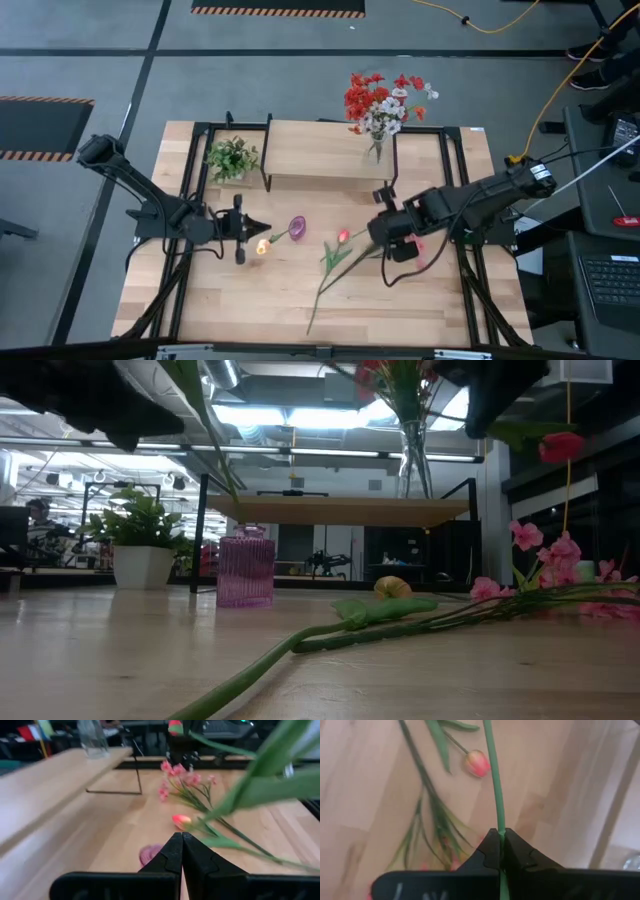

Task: Pick and place flowers into a vace then onto a shelf
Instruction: Put the red flower into the purple vase

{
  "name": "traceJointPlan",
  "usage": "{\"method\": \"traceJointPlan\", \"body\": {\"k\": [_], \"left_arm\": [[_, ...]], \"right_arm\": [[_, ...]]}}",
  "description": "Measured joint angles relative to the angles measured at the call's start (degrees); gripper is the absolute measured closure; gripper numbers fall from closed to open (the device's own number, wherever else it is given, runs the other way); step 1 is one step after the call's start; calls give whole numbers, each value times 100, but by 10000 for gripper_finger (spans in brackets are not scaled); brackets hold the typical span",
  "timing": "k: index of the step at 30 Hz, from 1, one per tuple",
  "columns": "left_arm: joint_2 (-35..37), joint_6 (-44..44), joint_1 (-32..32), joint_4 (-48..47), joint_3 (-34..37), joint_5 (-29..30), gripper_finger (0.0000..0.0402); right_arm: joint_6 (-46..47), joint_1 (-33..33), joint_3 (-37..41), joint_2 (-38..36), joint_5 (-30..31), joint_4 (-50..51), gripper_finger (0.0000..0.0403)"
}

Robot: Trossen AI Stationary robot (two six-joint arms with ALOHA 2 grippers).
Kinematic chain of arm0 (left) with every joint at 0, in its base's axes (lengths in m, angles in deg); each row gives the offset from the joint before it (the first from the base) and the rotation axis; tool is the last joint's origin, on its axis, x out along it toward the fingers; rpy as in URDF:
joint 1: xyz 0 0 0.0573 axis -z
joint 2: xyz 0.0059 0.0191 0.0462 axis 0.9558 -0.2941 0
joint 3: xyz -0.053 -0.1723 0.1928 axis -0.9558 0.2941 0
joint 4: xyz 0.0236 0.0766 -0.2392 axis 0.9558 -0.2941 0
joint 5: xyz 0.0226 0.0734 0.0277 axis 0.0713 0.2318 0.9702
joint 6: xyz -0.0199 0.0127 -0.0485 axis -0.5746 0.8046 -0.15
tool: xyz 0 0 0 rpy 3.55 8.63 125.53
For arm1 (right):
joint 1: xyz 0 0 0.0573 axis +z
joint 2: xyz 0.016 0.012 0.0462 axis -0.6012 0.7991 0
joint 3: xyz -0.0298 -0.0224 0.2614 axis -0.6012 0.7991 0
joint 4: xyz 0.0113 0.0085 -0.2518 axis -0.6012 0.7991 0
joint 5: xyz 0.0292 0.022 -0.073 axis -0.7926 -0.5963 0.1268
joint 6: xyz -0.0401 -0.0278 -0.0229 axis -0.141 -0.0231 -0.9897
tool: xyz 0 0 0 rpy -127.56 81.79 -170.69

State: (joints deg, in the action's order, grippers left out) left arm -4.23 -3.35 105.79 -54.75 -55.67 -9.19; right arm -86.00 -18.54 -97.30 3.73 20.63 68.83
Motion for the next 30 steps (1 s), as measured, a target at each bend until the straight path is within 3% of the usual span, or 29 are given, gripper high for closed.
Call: {"method": "traceJointPlan", "body": {"k": [6,16,25,30], "left_arm": [[0,278,-493,238,-200,65,400],[-61,499,-1941,-1453,-1502,-1698,400],[-704,1132,-2848,-2233,-2633,-3043,400],[-1260,919,-3067,-2607,-3289,-3611,400]], "right_arm": [[-186,-509,0,0,32,65,401],[-159,-998,-343,181,459,579,401],[-166,-1383,-1491,1258,460,1399,401],[-144,-1456,-2181,1739,478,1426,401]]}}
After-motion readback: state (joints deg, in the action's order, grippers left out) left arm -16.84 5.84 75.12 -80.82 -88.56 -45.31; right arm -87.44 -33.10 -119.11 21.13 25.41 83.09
